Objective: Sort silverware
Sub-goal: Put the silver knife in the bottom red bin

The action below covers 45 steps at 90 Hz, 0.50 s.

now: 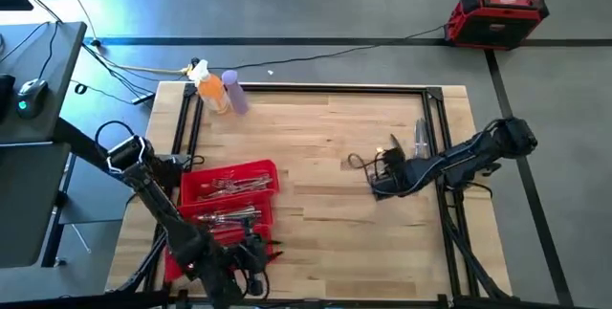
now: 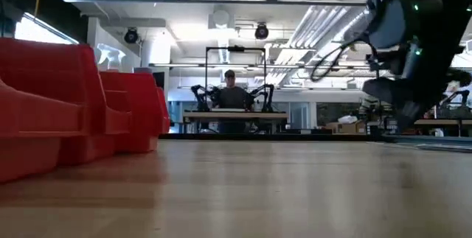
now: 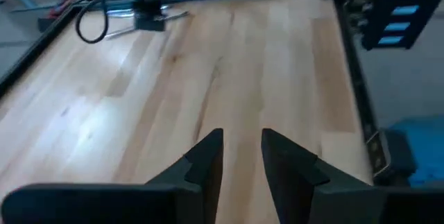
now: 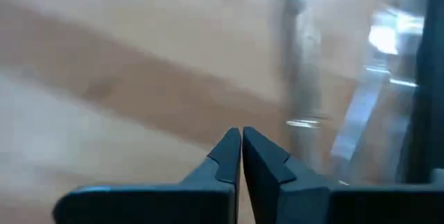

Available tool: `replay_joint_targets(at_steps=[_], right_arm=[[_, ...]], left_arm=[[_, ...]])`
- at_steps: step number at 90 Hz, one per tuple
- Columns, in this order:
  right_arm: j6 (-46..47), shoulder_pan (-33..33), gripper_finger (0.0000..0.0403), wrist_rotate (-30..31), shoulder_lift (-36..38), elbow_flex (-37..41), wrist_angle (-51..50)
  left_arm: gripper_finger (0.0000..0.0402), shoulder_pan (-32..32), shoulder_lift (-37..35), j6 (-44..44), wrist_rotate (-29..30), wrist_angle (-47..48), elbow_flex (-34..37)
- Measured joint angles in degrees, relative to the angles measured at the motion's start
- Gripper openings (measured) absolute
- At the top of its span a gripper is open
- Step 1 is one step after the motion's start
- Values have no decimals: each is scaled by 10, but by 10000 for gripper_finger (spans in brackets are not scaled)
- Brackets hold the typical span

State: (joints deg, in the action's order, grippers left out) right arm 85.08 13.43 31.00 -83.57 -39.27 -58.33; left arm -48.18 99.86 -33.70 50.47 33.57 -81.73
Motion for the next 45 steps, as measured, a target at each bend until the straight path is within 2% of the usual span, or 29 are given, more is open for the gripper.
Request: replay_joint_targets(at_steps=[9, 28, 39, 45], right_arm=[[16, -36, 0, 3, 0, 21, -46], [-42, -107, 0, -3, -3, 108, 91], [-45, -101, 0, 6, -3, 119, 133], [-43, -77, 0, -17, -3, 103, 150]], left_arm=[[83, 9, 6, 29, -6, -18, 0], [83, 20, 23, 35, -12, -17, 0], [83, 20, 27, 35, -23, -13, 1], [83, 20, 26, 35, -23, -14, 0]])
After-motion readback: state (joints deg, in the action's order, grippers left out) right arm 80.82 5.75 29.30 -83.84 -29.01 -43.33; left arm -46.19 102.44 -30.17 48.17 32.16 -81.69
